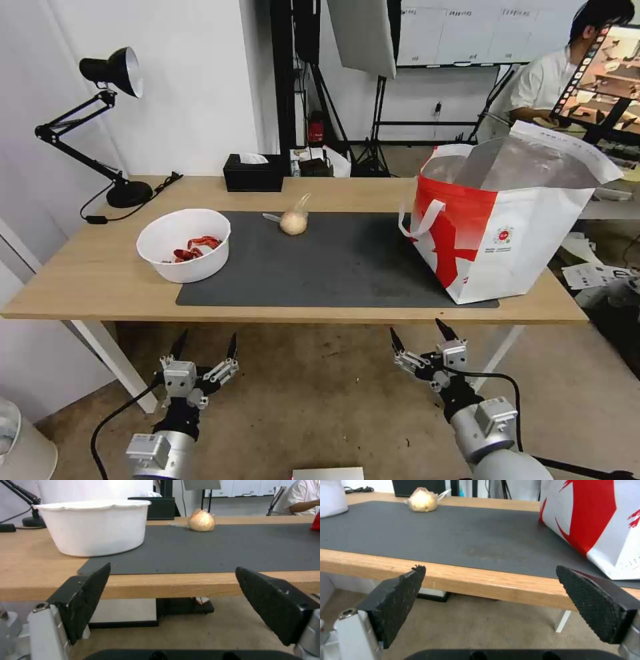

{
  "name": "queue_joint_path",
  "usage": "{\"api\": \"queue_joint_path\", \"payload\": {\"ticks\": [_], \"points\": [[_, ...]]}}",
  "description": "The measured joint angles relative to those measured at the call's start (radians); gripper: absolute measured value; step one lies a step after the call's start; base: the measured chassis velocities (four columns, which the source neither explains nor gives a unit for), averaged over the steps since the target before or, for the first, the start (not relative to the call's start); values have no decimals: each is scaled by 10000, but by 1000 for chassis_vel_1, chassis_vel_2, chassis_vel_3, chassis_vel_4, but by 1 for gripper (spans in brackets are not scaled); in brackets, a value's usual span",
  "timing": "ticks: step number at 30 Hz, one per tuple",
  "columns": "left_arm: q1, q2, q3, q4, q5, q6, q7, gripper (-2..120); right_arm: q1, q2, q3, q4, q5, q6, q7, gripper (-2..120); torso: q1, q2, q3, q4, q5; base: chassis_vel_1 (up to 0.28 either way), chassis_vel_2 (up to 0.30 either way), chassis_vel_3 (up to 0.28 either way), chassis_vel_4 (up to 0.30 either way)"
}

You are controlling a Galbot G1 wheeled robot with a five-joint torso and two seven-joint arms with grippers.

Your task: Pick up the trash from the table and place it into the takeout bag.

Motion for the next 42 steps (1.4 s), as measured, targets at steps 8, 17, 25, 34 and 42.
{"api": "queue_joint_path", "payload": {"ticks": [8, 17, 25, 34, 42], "points": [[-402, 298, 301, 211, -105, 38, 72, 100, 1587, -341, -720, -175, 1345, 140, -802, 100, 0, -1, 1, 4, 2, 0, 0, 0, 0], [-740, 640, 468, 390, -375, 246, 194, 100, 6280, -725, -2910, -1930, 3686, -118, -1199, 100, 2, -1, 2, 4, -1, 0, 0, 0, 0], [-736, 572, 290, 391, -495, 223, 184, 100, 11555, 892, -6196, -5387, 5324, -484, -983, 100, 2, -2, 2, -1, -3, 0, 0, 0, 0], [-708, 448, 192, 420, -523, 205, 168, 100, 14610, 4371, -7732, -10948, 5408, -991, -1459, 100, 2, -2, 1, 0, -7, 0, 0, 0, 0], [-710, 443, 127, 427, -590, 193, 160, 100, 15542, 6489, -7320, -14549, 4463, -1452, -2505, 100, 1, -2, 1, 3, -4, 0, 0, 0, 0]]}}
